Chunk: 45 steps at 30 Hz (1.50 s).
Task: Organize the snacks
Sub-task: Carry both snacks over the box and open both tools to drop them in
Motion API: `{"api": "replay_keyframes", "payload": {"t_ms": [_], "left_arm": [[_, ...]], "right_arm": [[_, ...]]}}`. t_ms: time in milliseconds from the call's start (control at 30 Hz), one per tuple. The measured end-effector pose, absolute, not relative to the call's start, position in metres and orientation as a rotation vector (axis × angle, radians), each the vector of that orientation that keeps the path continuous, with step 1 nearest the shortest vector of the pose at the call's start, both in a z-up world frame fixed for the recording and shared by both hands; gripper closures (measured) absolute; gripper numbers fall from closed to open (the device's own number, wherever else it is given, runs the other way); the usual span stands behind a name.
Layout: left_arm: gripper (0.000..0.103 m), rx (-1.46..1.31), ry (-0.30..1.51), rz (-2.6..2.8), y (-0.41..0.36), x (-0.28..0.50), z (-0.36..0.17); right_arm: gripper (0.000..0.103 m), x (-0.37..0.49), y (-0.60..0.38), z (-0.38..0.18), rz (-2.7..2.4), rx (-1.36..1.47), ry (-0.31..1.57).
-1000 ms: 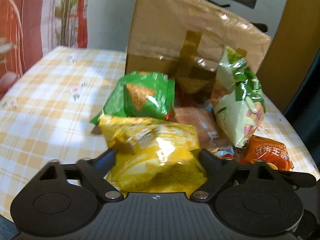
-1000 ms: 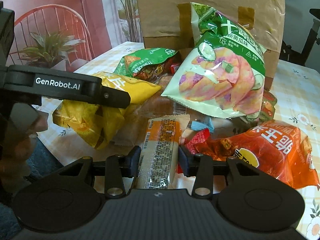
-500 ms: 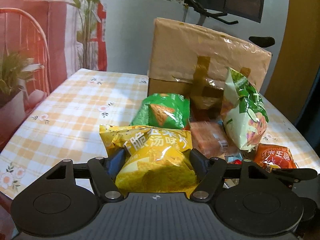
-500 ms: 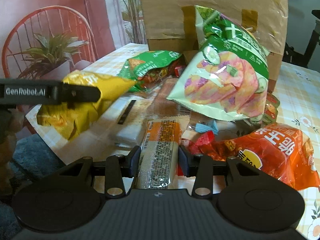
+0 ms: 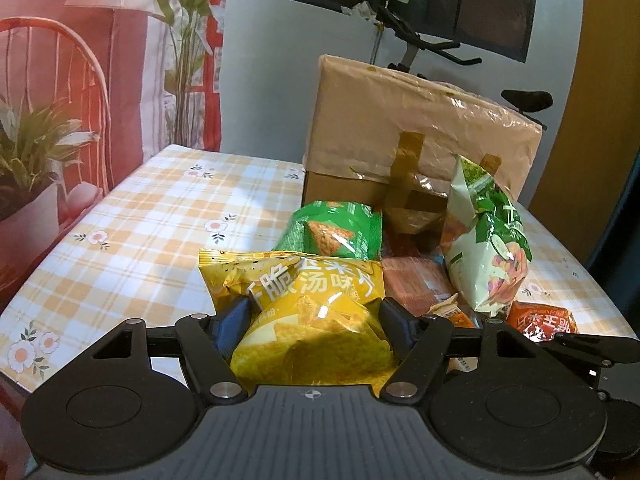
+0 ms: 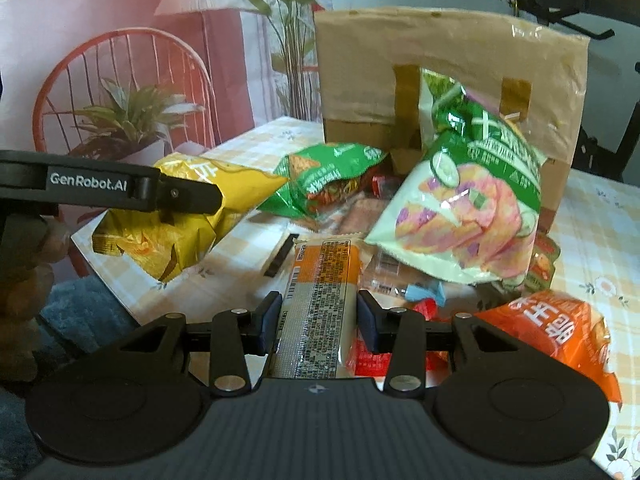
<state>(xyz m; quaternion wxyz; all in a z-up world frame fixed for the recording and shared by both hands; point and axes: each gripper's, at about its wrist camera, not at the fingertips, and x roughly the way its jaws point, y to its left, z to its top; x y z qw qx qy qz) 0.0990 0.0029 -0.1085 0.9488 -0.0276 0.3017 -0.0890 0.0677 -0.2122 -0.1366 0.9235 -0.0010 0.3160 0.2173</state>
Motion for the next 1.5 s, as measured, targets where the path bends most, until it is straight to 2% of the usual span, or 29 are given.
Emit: {"api": "replay_keyframes", "payload": {"t_ms": [367, 800, 1500], "left_arm": [[0.03, -0.03, 0.52, -0.146, 0.008, 0.091, -0.084], [0.03, -0.01, 0.326, -0.126, 0.007, 0.114, -0.025], [0.03, -0.023, 0.257, -0.222, -0.038, 0.198, 0.013]], "right_arm": [[0.06, 0.06, -0.208, -0.113, 0.505, -0.034, 0.515], [0.06, 0.086, -0.269, -0.03, 0.374, 0.036, 0.28], [0.06, 0.154, -0.306, 0.02, 0.318, 0.032, 0.224]]}}
